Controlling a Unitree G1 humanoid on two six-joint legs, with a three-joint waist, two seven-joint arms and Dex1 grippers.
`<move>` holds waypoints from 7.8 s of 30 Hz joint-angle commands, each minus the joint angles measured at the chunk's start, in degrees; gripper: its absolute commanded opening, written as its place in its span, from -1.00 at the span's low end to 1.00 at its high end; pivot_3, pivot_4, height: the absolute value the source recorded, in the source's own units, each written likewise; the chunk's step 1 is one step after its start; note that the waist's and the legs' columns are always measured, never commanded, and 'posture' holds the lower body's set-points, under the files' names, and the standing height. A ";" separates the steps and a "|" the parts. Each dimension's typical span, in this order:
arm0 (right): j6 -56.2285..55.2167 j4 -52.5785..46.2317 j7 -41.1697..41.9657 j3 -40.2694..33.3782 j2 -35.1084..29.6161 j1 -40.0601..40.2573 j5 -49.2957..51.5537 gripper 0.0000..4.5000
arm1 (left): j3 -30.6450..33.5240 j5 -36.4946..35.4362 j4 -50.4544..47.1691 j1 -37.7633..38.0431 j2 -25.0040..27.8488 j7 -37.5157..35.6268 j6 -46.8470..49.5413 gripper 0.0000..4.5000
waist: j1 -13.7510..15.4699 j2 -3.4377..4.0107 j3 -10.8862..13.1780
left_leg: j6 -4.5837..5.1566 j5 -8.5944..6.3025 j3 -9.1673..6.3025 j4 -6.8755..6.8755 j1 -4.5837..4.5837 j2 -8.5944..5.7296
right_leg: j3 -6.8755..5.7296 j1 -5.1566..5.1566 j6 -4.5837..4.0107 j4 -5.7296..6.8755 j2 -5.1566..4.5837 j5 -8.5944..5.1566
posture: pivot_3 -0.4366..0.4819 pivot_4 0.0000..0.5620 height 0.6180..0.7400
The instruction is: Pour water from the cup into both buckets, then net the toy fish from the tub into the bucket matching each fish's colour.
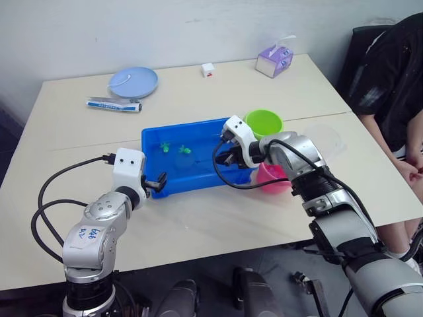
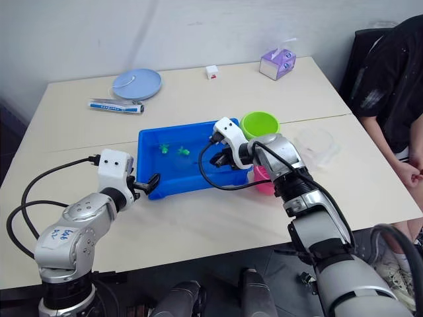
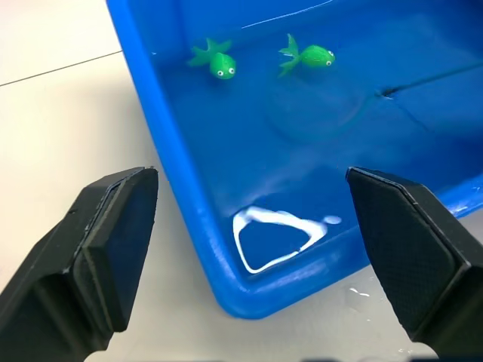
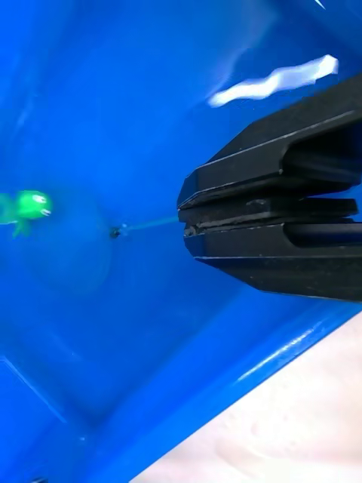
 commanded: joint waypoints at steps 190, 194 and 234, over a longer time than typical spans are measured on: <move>10.46 -26.54 -1.69 -6.52 -2.61 3.70 1.62 -0.66 | -1.38 -0.41 3.40 -4.94 -0.68 -0.46 -3.92 0.91 | -0.41 0.02 0.01 | -0.03 0.00 -0.03 -0.02 -0.02 -0.02 | 0.03 -0.02 -0.01 0.00 -0.02 0.00 | -0.05 -0.47 1.00; 17.44 -37.66 -1.96 -9.80 -7.66 8.16 5.54 -0.66 | -1.82 -0.69 4.31 -5.61 0.03 -1.55 -4.39 0.91 | 0.16 0.02 0.01 | -0.06 -0.01 -0.04 -0.02 -0.02 0.04 | 0.05 -0.03 -0.01 -0.01 0.01 0.00 | -0.05 -0.47 1.00; -34.60 -42.42 -14.99 -19.67 -33.60 36.39 -14.98 -0.66 | -10.72 -5.17 16.13 -14.45 5.03 -22.18 -21.55 0.91 | 1.56 0.00 0.01 | -0.01 0.00 0.09 -0.01 0.02 0.00 | 0.09 0.01 0.00 -0.22 0.00 0.00 | -0.05 -0.47 1.00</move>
